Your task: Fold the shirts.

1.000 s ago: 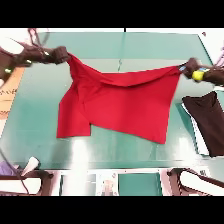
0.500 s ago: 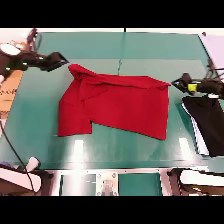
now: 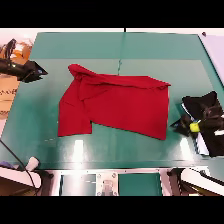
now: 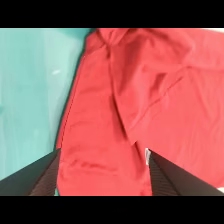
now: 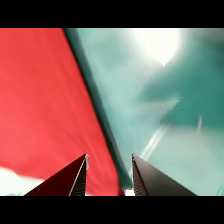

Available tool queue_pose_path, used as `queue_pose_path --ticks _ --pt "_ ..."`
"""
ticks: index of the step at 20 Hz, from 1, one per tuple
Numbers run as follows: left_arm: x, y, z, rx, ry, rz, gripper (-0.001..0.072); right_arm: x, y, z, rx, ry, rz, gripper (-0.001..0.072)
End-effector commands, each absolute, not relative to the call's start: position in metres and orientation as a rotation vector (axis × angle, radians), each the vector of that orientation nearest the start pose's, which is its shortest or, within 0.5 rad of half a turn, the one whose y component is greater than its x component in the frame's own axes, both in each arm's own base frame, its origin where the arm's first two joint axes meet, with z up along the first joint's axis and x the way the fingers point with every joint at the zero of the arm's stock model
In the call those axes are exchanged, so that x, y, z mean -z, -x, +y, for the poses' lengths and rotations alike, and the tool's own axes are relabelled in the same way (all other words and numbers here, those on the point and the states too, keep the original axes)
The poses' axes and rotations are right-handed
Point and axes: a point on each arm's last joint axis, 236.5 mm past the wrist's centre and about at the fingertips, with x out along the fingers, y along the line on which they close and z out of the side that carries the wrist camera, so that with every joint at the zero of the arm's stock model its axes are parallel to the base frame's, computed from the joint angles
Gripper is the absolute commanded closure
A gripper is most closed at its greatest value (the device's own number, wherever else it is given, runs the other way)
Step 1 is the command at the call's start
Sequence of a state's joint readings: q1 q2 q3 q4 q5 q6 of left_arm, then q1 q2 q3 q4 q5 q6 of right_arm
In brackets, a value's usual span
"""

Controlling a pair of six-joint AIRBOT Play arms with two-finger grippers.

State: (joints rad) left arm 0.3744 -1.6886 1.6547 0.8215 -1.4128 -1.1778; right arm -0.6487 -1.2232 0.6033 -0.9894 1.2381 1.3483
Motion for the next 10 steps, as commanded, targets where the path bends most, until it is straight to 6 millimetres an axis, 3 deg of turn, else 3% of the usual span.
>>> queue_pose_path --ticks 1,3,5,7,9,10 --pt "-0.052 -0.472 0.021 0.448 0.517 1.149 0.0104 0.124 -0.192 0.019 0.05 -1.057 1.595 0.0371" --pt "-0.052 -0.472 0.02 0.448 0.518 1.149 0.0104 0.131 -0.19 0.03 0.044 -1.054 1.598 0.0371" --pt "-0.052 -0.472 0.021 0.448 0.518 1.148 0.0104 0.127 -0.201 0.039 0.003 -1.059 1.566 0.0395" --pt "-0.052 -0.469 0.019 0.457 0.519 1.161 0.0104 0.119 -0.218 0.037 -0.043 -1.044 1.505 0.0674" --pt "-0.052 -0.463 0.016 0.471 0.522 1.181 0.0104 0.11 -0.237 0.019 -0.041 -0.971 1.461 0.0696" --pt "-0.052 -0.46 0.015 0.481 0.524 1.195 0.0104 0.104 -0.249 0.001 -0.007 -0.921 1.435 0.0696"
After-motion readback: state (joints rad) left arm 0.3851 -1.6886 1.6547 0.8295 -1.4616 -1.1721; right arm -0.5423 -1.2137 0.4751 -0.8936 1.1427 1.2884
